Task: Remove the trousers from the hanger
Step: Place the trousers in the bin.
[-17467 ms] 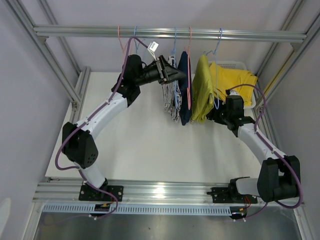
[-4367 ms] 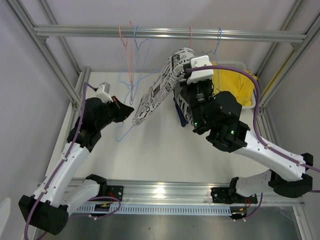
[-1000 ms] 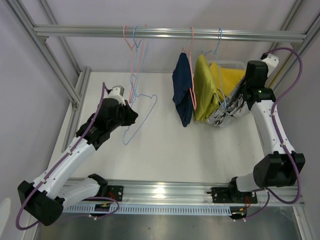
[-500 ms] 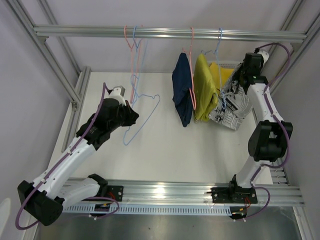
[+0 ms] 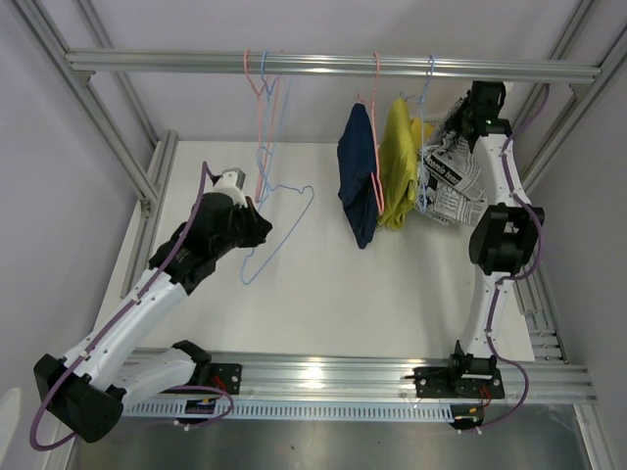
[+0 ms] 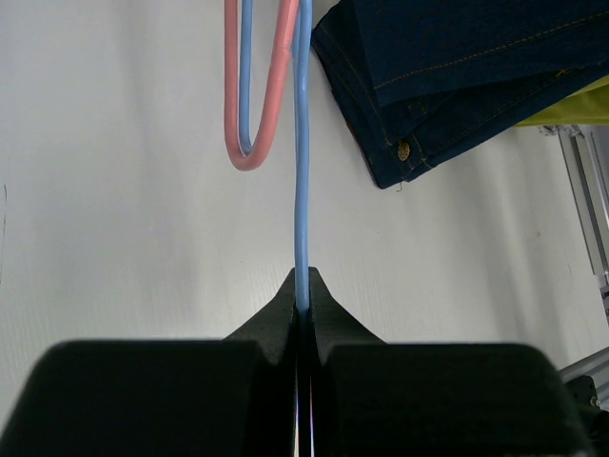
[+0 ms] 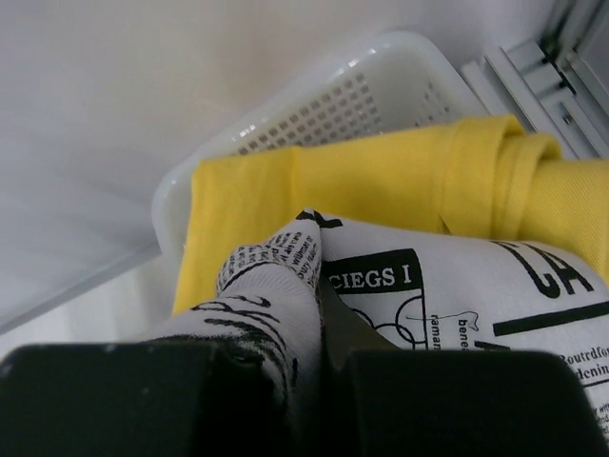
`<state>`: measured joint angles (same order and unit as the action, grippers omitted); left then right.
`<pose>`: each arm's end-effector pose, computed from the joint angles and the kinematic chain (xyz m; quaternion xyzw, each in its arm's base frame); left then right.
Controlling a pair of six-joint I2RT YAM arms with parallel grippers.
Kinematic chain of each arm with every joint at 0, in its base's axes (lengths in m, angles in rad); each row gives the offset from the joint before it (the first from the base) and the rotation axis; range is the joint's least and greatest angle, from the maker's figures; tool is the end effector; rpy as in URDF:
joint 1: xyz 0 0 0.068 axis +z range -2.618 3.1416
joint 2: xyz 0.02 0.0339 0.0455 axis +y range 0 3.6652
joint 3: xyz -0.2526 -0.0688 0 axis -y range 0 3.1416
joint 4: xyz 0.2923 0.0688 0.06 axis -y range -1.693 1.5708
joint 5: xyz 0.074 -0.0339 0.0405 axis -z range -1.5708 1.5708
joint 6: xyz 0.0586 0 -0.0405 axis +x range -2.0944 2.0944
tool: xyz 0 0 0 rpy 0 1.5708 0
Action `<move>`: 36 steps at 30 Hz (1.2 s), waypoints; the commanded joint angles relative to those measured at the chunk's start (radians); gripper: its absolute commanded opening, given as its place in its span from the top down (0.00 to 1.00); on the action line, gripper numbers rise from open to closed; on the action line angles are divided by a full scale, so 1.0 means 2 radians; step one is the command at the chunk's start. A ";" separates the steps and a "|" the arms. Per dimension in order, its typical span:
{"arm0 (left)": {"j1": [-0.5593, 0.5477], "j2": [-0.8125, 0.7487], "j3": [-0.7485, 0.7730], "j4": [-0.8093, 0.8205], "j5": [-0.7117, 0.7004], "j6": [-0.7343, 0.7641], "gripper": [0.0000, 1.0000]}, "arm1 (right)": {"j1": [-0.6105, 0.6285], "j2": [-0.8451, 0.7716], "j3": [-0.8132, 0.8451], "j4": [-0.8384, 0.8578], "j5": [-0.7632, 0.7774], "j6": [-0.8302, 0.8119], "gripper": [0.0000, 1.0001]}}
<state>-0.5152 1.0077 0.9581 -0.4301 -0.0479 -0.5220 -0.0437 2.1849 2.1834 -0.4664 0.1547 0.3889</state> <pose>0.2604 -0.1442 0.3114 -0.0153 0.8546 -0.2393 0.4607 0.5747 -0.0342 0.3200 0.2218 0.8207 0.0249 0.5259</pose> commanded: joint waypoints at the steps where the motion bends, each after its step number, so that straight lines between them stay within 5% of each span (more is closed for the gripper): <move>1: -0.004 -0.010 0.026 0.012 0.004 0.013 0.99 | -0.003 0.031 0.080 0.033 -0.011 0.010 1.00; 19: -0.004 -0.011 0.026 0.019 0.039 0.013 0.99 | -0.019 0.144 0.167 0.067 -0.018 0.030 1.00; 25: -0.004 -0.012 0.026 0.019 0.037 0.015 0.99 | -0.027 0.146 0.158 0.071 -0.057 0.036 0.54; 26: -0.004 -0.012 0.028 0.019 0.038 0.015 0.99 | -0.029 0.144 0.156 0.071 -0.062 0.035 0.37; 27: -0.004 -0.011 0.027 0.019 0.040 0.016 0.99 | -0.030 0.142 0.160 0.070 -0.069 0.033 0.32; 32: -0.004 -0.005 0.031 0.017 0.040 0.021 0.99 | -0.039 0.109 0.164 0.058 -0.096 0.039 0.20; 36: -0.004 -0.005 0.033 0.014 0.038 0.023 0.99 | -0.043 0.085 0.156 0.048 -0.106 0.040 0.20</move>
<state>-0.5152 1.0061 0.9737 -0.4297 0.0120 -0.5102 -0.1101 2.4683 2.4615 -0.3893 -0.0227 0.4583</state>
